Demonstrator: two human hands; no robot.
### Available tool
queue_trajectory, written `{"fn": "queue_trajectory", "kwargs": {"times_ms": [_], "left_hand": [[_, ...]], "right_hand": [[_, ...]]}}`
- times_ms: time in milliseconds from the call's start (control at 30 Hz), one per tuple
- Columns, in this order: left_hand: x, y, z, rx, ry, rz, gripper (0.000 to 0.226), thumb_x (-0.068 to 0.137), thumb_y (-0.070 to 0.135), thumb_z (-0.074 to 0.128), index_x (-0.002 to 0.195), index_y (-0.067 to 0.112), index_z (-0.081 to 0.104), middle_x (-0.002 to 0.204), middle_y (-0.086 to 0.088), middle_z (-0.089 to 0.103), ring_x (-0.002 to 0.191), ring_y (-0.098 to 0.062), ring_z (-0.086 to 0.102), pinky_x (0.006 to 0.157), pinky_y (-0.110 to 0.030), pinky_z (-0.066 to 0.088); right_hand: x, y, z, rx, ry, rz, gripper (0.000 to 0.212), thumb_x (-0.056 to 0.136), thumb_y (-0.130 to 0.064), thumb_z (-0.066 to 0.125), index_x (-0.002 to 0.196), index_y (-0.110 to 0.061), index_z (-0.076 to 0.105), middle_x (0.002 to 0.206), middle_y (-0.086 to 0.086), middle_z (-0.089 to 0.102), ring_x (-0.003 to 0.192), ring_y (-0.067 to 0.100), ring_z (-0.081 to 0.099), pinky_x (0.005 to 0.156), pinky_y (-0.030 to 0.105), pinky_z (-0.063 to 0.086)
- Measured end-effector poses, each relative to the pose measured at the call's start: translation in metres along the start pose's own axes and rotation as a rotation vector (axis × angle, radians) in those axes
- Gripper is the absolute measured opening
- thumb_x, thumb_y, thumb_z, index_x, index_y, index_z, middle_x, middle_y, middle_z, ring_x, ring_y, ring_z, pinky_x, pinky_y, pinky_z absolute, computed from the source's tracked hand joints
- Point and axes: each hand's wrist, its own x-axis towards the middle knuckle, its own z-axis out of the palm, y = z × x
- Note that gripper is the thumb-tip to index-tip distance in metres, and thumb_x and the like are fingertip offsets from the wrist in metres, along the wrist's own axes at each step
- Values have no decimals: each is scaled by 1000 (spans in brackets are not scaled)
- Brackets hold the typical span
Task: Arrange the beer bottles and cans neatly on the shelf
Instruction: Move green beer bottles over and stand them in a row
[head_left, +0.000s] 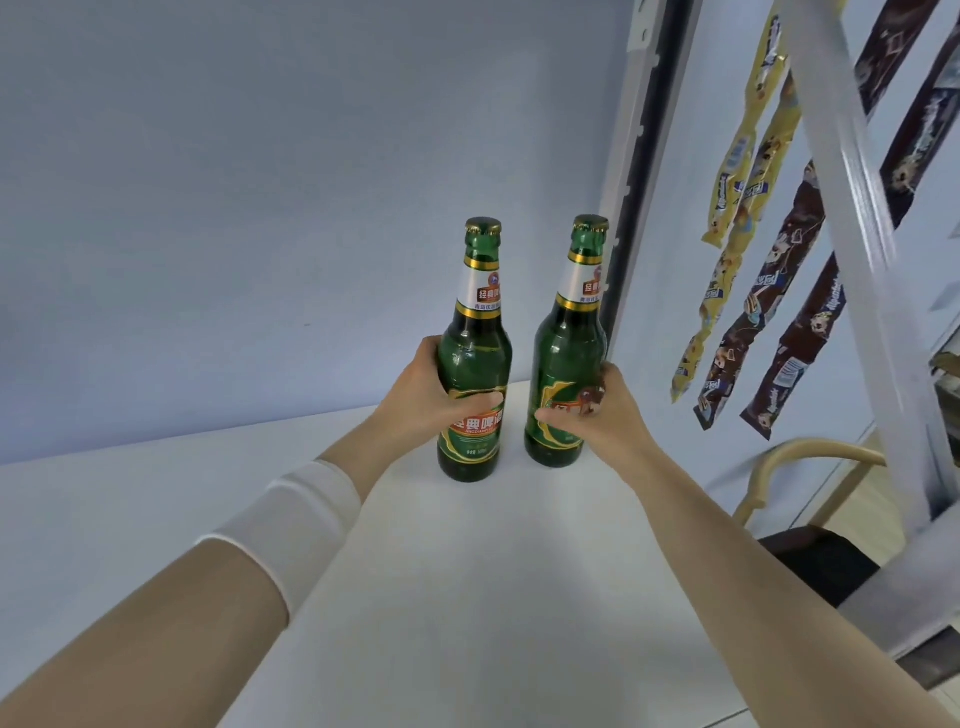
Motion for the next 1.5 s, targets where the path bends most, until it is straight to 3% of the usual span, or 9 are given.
{"fn": "queue_trajectory", "kwargs": {"times_ms": [133,333,600,700,833,1133,1300,1400,1500], "left_hand": [[3,35,-15,17,66,99,93,74,30,73,146,18,14,147,-4,38,131,-19,41,103,-33,36],[20,63,-22,189,123,176,54,81,25,67,126,11,41,126,-7,56,97,-16,54,82,-26,43],[37,65,-14,181,183,155,53,83,20,66,127,7,40,127,-10,54,111,-27,56,91,-33,47],[40,65,-15,195,190,147,53,83,20,65,127,7,39,128,-10,53,111,-27,56,90,-33,46],[40,65,-14,184,183,144,52,84,18,64,128,7,39,128,-10,53,111,-27,56,90,-32,46],[38,61,-13,195,187,148,55,87,23,61,133,10,34,134,-8,51,118,-26,54,93,-30,44],[19,33,-4,197,174,127,69,93,34,48,147,13,12,154,-6,27,140,-22,29,109,-34,29],[-4,2,-2,273,154,-42,78,91,43,47,148,11,5,156,-10,17,143,-28,21,115,-47,23],[-45,-19,1,530,69,-240,77,90,47,45,147,10,9,152,-13,24,140,-34,24,113,-55,20]], "right_hand": [[-13,31,0,72,-4,2,81,67,-4,79,134,-17,36,119,-7,48,113,14,47,84,23,44],[-6,40,4,-3,71,-23,69,68,-9,79,128,-13,43,116,-3,54,102,11,50,82,24,44],[9,40,8,7,74,-32,71,68,-9,79,128,-13,42,129,5,54,104,13,51,86,27,45],[14,40,11,11,72,-32,72,67,-9,80,127,-11,42,129,8,55,111,19,53,90,33,47],[18,36,17,-8,43,-28,70,67,-10,80,127,-11,42,128,6,55,105,15,51,88,31,47],[12,28,22,-70,9,12,73,70,-14,78,131,-13,37,134,6,50,122,24,49,93,33,45],[-1,24,20,-349,9,-5,80,76,-32,71,141,-17,28,144,5,41,131,24,40,101,39,39],[-26,24,16,-644,19,35,81,83,-41,60,146,-15,17,149,11,32,134,29,35,105,44,37],[-63,18,15,-884,-93,1,78,90,-41,48,147,-10,6,154,13,20,141,31,22,113,44,27]]}}
